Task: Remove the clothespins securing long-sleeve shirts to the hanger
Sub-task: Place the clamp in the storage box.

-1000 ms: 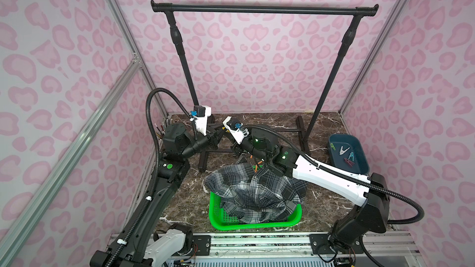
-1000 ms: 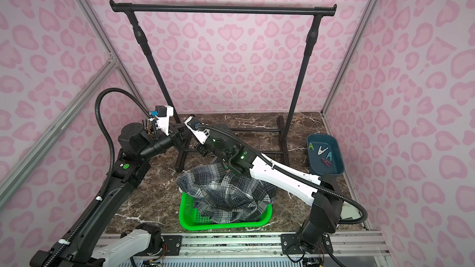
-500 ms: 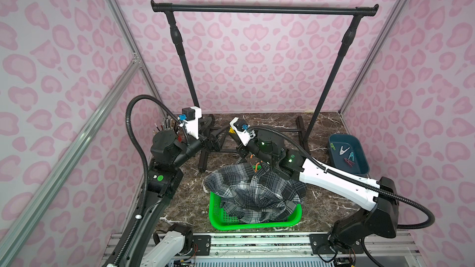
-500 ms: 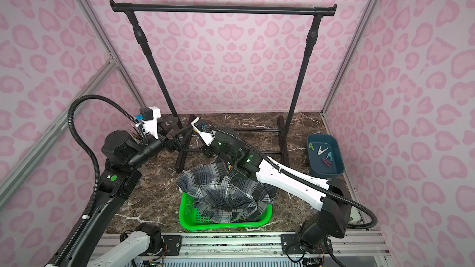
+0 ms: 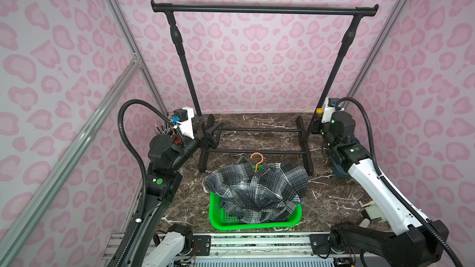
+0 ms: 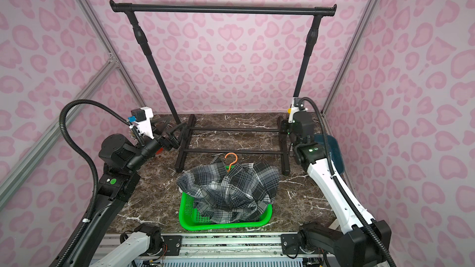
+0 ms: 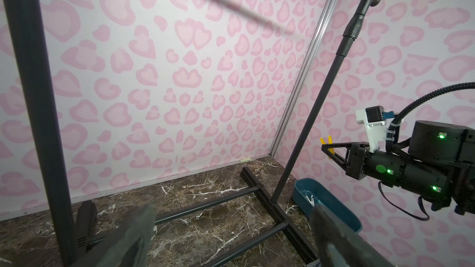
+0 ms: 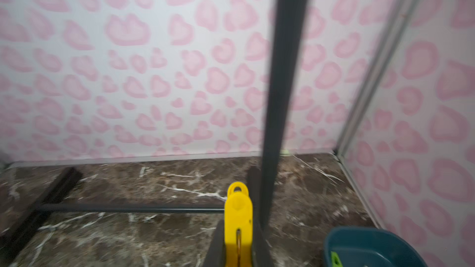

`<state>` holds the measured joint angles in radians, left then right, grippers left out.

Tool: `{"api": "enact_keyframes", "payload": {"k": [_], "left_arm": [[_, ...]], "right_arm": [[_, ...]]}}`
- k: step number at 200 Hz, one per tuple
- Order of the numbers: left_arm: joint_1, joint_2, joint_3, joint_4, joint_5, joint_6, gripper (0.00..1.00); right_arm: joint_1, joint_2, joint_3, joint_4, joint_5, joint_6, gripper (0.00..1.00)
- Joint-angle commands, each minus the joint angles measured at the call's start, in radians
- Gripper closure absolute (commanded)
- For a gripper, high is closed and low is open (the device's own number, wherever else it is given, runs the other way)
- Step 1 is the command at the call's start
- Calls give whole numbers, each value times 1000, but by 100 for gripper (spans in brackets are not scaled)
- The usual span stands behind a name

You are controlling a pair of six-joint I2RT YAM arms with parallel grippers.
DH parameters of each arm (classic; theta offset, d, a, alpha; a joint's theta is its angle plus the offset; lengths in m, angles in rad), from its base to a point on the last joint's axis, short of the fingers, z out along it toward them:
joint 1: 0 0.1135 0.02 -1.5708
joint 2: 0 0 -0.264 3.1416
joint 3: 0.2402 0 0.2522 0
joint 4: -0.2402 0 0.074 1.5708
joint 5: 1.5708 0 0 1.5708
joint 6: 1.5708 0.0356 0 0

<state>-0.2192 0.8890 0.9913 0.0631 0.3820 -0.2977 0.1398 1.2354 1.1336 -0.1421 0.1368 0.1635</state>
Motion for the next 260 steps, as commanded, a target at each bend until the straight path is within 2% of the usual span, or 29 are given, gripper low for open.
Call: {"api": "enact_keyframes", "payload": {"k": [1, 23, 61, 94, 128, 134, 152, 170, 192, 215, 230, 245, 260], "left_arm": [[24, 24, 1, 47, 54, -39, 0], [41, 46, 23, 13, 89, -39, 1], [53, 41, 29, -37, 119, -1, 3], [61, 51, 20, -49, 132, 5, 4], [63, 58, 24, -72, 136, 22, 4], [63, 59, 26, -78, 136, 28, 4], [63, 60, 26, -88, 135, 35, 4], [65, 65, 29, -103, 136, 34, 4], [69, 70, 32, -118, 138, 31, 4], [70, 76, 32, -121, 141, 24, 5], [72, 82, 36, -123, 141, 20, 5], [77, 92, 43, -129, 138, 19, 5], [80, 101, 52, -131, 140, 15, 5]], "right_arm": [[-169, 56, -34, -84, -71, 120, 100], [-275, 153, -48, -68, -54, 142, 100], [-430, 371, 4, -95, -93, 151, 100], [-471, 539, 82, -152, -130, 154, 100], [-473, 580, 96, -155, -109, 159, 100], [-473, 583, 101, -158, -108, 159, 94], [-475, 587, 120, -166, -111, 157, 67], [-474, 561, 120, -162, -110, 161, 50], [-472, 505, 113, -159, -117, 158, 43], [-445, 400, 81, -160, -167, 168, 42], [-383, 281, 21, -98, -318, 173, 40], [-284, 185, -30, -10, -502, 250, 36], [-161, 132, -50, 68, -607, 317, 30]]}}
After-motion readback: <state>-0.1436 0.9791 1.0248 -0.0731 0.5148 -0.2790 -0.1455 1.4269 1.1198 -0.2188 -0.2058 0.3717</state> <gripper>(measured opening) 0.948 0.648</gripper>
